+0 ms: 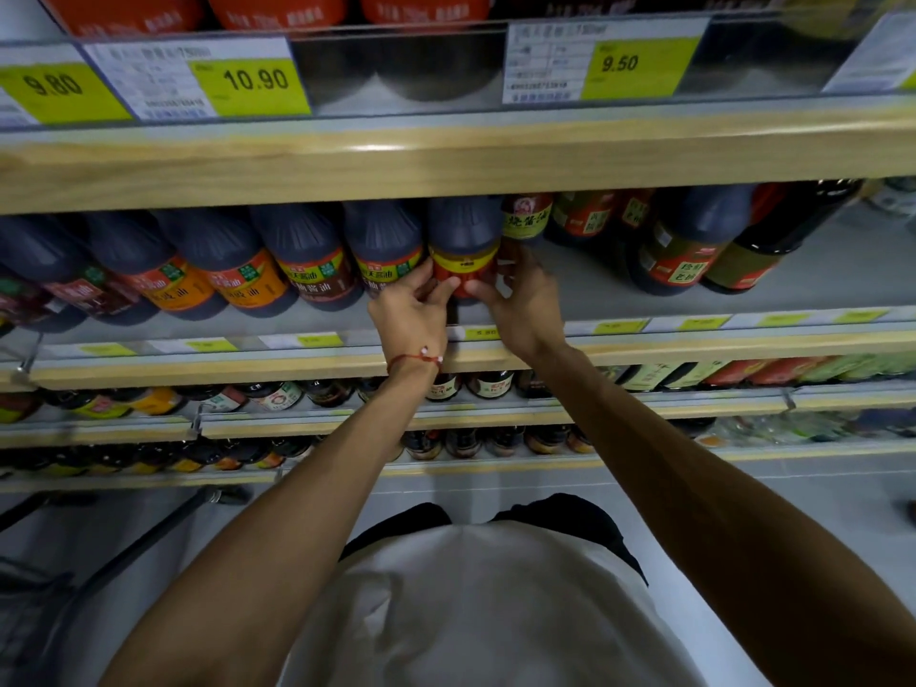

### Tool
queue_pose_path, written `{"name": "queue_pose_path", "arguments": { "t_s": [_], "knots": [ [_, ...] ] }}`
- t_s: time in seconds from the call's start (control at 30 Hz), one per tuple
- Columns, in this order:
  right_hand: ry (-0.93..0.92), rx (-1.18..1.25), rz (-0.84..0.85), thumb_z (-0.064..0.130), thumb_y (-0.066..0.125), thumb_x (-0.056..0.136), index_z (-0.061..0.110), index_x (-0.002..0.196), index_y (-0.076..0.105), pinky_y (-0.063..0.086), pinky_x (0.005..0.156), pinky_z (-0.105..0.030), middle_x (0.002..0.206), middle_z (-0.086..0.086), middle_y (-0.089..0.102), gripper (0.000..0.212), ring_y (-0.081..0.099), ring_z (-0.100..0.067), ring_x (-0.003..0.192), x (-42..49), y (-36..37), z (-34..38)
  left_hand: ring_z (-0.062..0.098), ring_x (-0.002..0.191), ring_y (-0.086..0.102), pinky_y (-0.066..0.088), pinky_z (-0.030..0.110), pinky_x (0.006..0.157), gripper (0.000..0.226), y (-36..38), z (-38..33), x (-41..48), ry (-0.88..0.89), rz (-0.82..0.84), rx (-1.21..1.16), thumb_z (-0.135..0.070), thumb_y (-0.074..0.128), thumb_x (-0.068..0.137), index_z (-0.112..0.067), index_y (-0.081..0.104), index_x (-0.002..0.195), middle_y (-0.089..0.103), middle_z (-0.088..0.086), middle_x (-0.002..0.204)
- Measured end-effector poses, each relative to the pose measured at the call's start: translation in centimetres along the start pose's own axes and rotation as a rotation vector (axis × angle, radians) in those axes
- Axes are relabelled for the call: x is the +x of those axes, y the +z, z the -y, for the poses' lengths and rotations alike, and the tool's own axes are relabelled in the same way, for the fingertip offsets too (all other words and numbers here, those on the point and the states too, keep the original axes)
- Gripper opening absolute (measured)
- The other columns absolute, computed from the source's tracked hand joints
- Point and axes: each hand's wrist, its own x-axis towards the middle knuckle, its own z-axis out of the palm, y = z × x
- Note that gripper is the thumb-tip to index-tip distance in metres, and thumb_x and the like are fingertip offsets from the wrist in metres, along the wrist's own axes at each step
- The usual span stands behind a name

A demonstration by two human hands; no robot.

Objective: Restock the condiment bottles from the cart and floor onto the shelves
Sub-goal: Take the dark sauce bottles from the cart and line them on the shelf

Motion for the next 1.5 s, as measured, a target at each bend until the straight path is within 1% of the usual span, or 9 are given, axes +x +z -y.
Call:
{"name": "queue_pose_path", "arguments": {
  "t_s": [0.27, 0.37, 0.47, 0.63, 0.8, 1.03, 1.23, 1.33, 1.5],
  "knots": [
    [-0.002, -0.06, -0.001, 0.042, 0.085, 0.083, 0.009, 0.131, 0.062, 0.058, 0.091, -0.043, 0.122, -0.008, 0.072, 0.063, 0.07, -0.026, 0.111, 0.3, 0.1, -0.1, 0.004, 0.099, 0.069, 0.053, 0.018, 0.095, 0.033, -0.1, -0.2, -0.2, 0.044, -0.053, 0.08, -0.014, 0.082, 0.085, -0.005, 0.076, 0.116, 0.077, 0.006, 0.11],
    [-0.014, -0.095, 0.052, 0.044, 0.08, 0.087, 0.008, 0.133, 0.059, 0.057, 0.092, -0.044, 0.124, -0.011, 0.07, 0.061, 0.068, -0.03, 0.113, -0.3, -0.6, 0.7, 0.006, 0.097, 0.07, 0.056, 0.024, 0.095, 0.034, -0.5, -0.7, -0.5, 0.034, -0.019, 0.128, -0.014, 0.082, 0.086, -0.004, 0.075, 0.118, 0.077, 0.006, 0.109],
    [0.035, -0.301, 0.028, 0.046, 0.073, 0.092, 0.014, 0.131, 0.058, 0.053, 0.085, -0.039, 0.125, -0.009, 0.068, 0.053, 0.066, -0.032, 0.11, -2.2, -1.7, 1.6, 0.011, 0.1, 0.069, 0.057, 0.029, 0.094, 0.037, -1.6, -1.4, -1.4, 0.025, 0.043, 0.216, -0.019, 0.079, 0.089, -0.006, 0.071, 0.123, 0.076, 0.007, 0.111],
    [-0.28, -0.619, 0.067, 0.043, 0.066, 0.082, 0.016, 0.106, 0.069, 0.049, 0.079, -0.04, 0.104, -0.005, 0.069, 0.036, 0.065, -0.031, 0.096, -5.1, -3.5, 2.1, 0.031, 0.1, 0.066, 0.055, 0.04, 0.082, 0.031, -5.1, -1.9, -3.9, 0.245, 0.182, 0.557, -0.029, 0.067, 0.095, -0.012, 0.067, 0.12, 0.071, 0.01, 0.109],
    [-0.508, -0.729, 0.19, 0.047, 0.062, 0.079, 0.014, 0.109, 0.069, 0.046, 0.085, -0.043, 0.101, -0.006, 0.067, 0.045, 0.062, -0.031, 0.098, -6.9, -3.8, 3.3, 0.037, 0.099, 0.061, 0.053, 0.047, 0.081, 0.042, -9.2, -2.8, -7.1, 0.367, 0.166, 0.908, -0.038, 0.057, 0.094, -0.01, 0.066, 0.124, 0.067, 0.011, 0.112],
    [-0.71, -0.777, 0.367, 0.054, 0.055, 0.083, 0.013, 0.115, 0.067, 0.044, 0.093, -0.047, 0.109, -0.006, 0.065, 0.054, 0.058, -0.031, 0.105, -11.0, -1.0, 6.3, 0.032, 0.11, 0.056, 0.044, 0.045, 0.09, 0.053, -15.5, -2.0, -12.9, 0.226, 0.132, 1.199, -0.055, 0.05, 0.094, -0.02, 0.063, 0.131, 0.062, 0.008, 0.124],
    [-0.837, -0.757, 0.486, 0.055, 0.057, 0.085, 0.013, 0.12, 0.067, 0.044, 0.096, -0.048, 0.115, -0.005, 0.066, 0.056, 0.058, -0.03, 0.109, -16.6, 3.9, 9.6, 0.032, 0.115, 0.055, 0.044, 0.048, 0.094, 0.06, -22.7, -1.1, -17.8, 0.095, 0.026, 1.23, -0.06, 0.046, 0.093, -0.018, 0.059, 0.134, 0.06, 0.007, 0.129],
    [-0.919, -0.684, 0.502, 0.054, 0.057, 0.086, 0.012, 0.116, 0.068, 0.044, 0.093, -0.047, 0.111, -0.005, 0.067, 0.052, 0.06, -0.03, 0.106, -20.0, 7.4, 11.9, 0.031, 0.115, 0.055, 0.042, 0.046, 0.094, 0.06, -27.7, -0.3, -20.2, 0.033, -0.042, 1.23, -0.061, 0.049, 0.093, -0.018, 0.059, 0.134, 0.06, 0.006, 0.128],
    [-0.985, -0.553, 0.478, 0.053, 0.061, 0.087, 0.013, 0.112, 0.07, 0.043, 0.093, -0.042, 0.107, -0.002, 0.068, 0.047, 0.06, -0.027, 0.103, -27.6, 13.5, 16.8, 0.03, 0.109, 0.054, 0.044, 0.045, 0.088, 0.063, -37.7, 1.0, -24.6, -0.098, -0.125, 1.222, -0.065, 0.038, 0.096, -0.018, 0.057, 0.134, 0.059, 0.005, 0.124]
  ]
}}
